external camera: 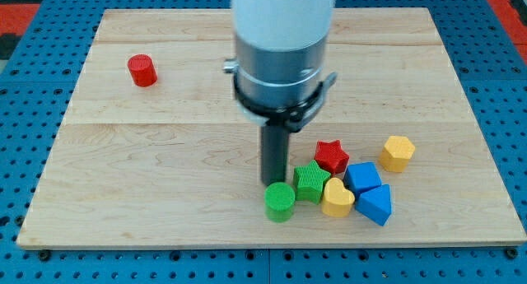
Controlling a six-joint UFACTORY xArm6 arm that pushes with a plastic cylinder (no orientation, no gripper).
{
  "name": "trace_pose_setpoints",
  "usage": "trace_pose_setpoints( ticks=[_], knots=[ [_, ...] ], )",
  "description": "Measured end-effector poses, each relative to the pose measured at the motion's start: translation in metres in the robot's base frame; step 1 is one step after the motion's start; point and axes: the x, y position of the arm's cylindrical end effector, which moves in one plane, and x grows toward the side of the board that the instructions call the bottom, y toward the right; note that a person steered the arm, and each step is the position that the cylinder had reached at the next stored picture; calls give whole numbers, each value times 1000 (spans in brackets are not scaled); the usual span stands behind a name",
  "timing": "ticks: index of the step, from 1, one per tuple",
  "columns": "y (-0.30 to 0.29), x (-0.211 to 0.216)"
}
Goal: Push the red circle close to the red star
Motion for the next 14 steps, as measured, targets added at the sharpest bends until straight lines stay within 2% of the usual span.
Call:
trace_pose_setpoints(
  ticks=[1,2,3,4,6,7,8,9,10,12,13,14],
  knots=[
    [-14,41],
    [-7,35],
    [-50,68],
    [-49,69],
    [57,56],
    [84,43],
    [55,44],
    [35,69],
    [35,69],
    [192,69],
    [207,59],
    [250,16]
  ],
)
